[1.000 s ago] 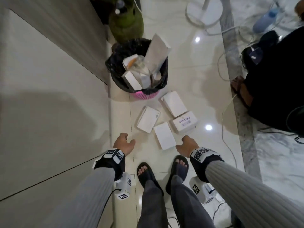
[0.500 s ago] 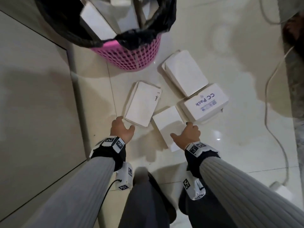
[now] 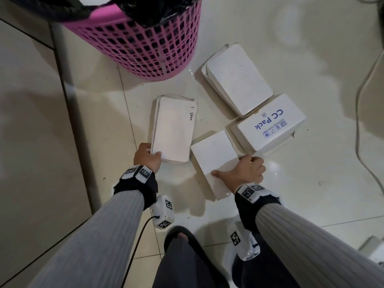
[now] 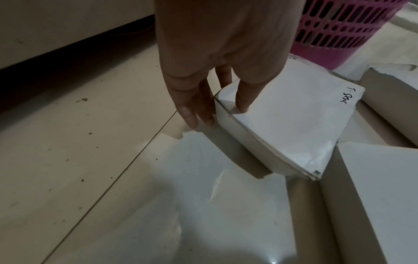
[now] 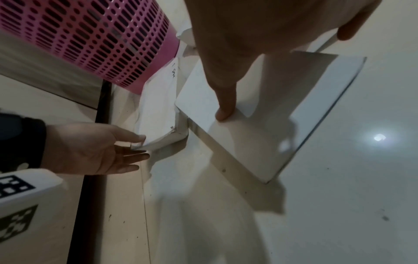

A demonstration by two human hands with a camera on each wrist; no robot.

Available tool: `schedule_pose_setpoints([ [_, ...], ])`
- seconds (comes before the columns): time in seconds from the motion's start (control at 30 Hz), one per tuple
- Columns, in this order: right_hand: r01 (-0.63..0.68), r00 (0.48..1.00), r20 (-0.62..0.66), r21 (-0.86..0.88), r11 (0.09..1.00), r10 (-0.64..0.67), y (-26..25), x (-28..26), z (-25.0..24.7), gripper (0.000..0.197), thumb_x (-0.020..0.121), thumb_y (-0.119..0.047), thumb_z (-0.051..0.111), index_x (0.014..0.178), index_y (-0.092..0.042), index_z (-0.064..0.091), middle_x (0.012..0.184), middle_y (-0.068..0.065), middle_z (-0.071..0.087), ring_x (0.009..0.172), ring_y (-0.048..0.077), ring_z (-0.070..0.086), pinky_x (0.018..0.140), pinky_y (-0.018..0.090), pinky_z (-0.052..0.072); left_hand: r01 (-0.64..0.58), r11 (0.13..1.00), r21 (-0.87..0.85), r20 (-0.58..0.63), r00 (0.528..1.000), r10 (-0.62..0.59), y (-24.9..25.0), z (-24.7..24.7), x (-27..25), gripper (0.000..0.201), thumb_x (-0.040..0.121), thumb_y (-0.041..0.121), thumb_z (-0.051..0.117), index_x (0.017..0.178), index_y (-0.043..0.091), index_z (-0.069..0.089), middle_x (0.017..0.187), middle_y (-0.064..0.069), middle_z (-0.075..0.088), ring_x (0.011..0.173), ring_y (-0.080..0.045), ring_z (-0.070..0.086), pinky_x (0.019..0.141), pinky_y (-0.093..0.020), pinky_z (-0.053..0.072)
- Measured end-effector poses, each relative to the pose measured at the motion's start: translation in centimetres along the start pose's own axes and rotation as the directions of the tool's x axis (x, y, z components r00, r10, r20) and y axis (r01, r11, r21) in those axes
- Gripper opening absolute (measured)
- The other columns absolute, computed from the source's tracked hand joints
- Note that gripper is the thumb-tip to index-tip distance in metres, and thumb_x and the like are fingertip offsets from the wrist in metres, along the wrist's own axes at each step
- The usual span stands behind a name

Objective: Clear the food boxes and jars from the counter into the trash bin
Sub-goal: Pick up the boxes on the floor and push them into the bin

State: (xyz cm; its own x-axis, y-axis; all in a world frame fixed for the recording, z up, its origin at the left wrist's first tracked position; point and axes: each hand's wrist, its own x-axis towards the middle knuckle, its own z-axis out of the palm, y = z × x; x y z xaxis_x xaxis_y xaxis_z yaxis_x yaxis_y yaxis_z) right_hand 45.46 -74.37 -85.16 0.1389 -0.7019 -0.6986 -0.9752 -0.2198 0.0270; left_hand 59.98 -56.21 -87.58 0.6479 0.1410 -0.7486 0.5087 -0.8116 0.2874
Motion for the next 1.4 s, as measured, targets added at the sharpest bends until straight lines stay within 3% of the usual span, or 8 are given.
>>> schedule_pose_setpoints([
  [0.13, 0.012, 0.988, 0.148, 0.153, 0.988, -0.035, 0.6, -0.3, -0.6, 0.088, 0.056, -0.054, 0.085, 0.116, -0.01, 0.038, 0.12, 0.01, 0.058, 0.115, 0.034, 0.055, 0.101, 0.045, 0.04, 0.051, 0.968, -0.246, -0.03, 0.998, -0.06, -0.9, 0.1, -1.6, 0.018, 0.084, -0.005, 0.045, 0.096, 0.009, 0.045, 0.095, -0.013, 0.059, 0.083, -0.036, 0.067, 0.085, -0.051, 0.056],
  [0.33, 0.167, 0.968, 0.131, 0.31, 0.936, -0.216, 0.8, -4.5, -3.7, 0.064, 0.074, -0.036, 0.077, 0.119, -0.008, 0.041, 0.119, 0.012, 0.05, 0.104, 0.031, 0.056, 0.08, 0.032, 0.041, 0.108, 0.898, -0.426, 0.019, 0.994, -0.11, -1.0, -1.6, -7.3, 0.02, 0.087, -0.006, 0.047, 0.1, 0.008, 0.044, 0.079, -0.007, 0.055, 0.061, -0.023, 0.062, 0.068, -0.035, 0.055],
  [0.53, 0.236, 0.952, 0.095, 0.374, 0.897, -0.29, 0.7, -10.3, -11.3, 0.057, 0.078, -0.03, 0.073, 0.121, -0.008, 0.042, 0.12, 0.014, 0.048, 0.098, 0.027, 0.05, 0.082, 0.032, 0.041, 0.154, 0.834, -0.53, -0.004, 0.983, -0.184, 0.9, -7.1, -15.9, 0.017, 0.088, -0.007, 0.045, 0.099, 0.006, 0.045, 0.082, -0.011, 0.052, 0.058, -0.022, 0.059, 0.048, -0.022, 0.055],
  [0.7, 0.278, 0.943, 0.059, 0.4, 0.873, -0.327, 0.5, -15.6, -20.6, 0.056, 0.079, -0.028, 0.072, 0.121, -0.008, 0.042, 0.12, 0.016, 0.047, 0.102, 0.029, 0.053, 0.087, 0.038, 0.048, 0.094, 0.835, -0.542, -0.109, 0.977, -0.181, 4.5, -13.6, -24.1, 0.019, 0.088, -0.008, 0.043, 0.098, 0.008, 0.048, 0.103, -0.014, 0.051, 0.058, -0.021, 0.06, 0.061, -0.027, 0.053],
  [1.0, 0.391, 0.903, -0.021, 0.46, 0.798, -0.43, -1.6, -23.4, -35.0, 0.059, 0.076, -0.034, 0.075, 0.119, -0.01, 0.043, 0.117, 0.015, 0.05, 0.103, 0.032, 0.057, 0.092, 0.047, 0.051, -0.071, 0.826, -0.559, -0.256, 0.962, -0.09, 13.5, -22.8, -35.7, 0.024, 0.083, -0.004, 0.049, 0.095, 0.017, 0.05, 0.108, -0.012, 0.062, 0.073, -0.033, 0.069, 0.085, -0.048, 0.057],
  [1.13, 0.413, 0.894, -0.043, 0.464, 0.784, -0.445, -4.2, -25.3, -37.4, 0.06, 0.075, -0.038, 0.074, 0.118, -0.012, 0.043, 0.116, 0.014, 0.049, 0.104, 0.032, 0.056, 0.09, 0.049, 0.051, -0.086, 0.829, -0.553, -0.256, 0.964, -0.071, 15.7, -24.6, -36.1, 0.026, 0.076, 0.003, 0.053, 0.091, 0.024, 0.051, 0.114, -0.014, 0.066, 0.089, -0.037, 0.07, 0.087, -0.05, 0.056],
  [1.3, 0.427, 0.889, -0.068, 0.477, 0.768, -0.452, -9.2, -25.7, -38.8, 0.061, 0.075, -0.037, 0.075, 0.12, -0.01, 0.044, 0.115, 0.014, 0.051, 0.103, 0.03, 0.056, 0.089, 0.042, 0.049, -0.065, 0.855, -0.515, -0.223, 0.973, -0.06, 18.1, -27.0, -34.0, 0.027, 0.079, 0.005, 0.052, 0.081, 0.032, 0.049, 0.098, -0.002, 0.064, 0.085, -0.033, 0.071, 0.084, -0.048, 0.057],
  [1.4, 0.435, 0.89, -0.096, 0.476, 0.764, -0.447, -13.1, -25.1, -39.0, 0.06, 0.075, -0.035, 0.076, 0.119, -0.008, 0.045, 0.114, 0.014, 0.051, 0.101, 0.031, 0.057, 0.089, 0.042, 0.049, -0.076, 0.876, -0.475, -0.24, 0.97, -0.046, 19.3, -28.8, -30.6, 0.023, 0.081, 0.004, 0.051, 0.088, 0.025, 0.051, 0.101, -0.007, 0.065, 0.085, -0.035, 0.071, 0.082, -0.048, 0.058],
])
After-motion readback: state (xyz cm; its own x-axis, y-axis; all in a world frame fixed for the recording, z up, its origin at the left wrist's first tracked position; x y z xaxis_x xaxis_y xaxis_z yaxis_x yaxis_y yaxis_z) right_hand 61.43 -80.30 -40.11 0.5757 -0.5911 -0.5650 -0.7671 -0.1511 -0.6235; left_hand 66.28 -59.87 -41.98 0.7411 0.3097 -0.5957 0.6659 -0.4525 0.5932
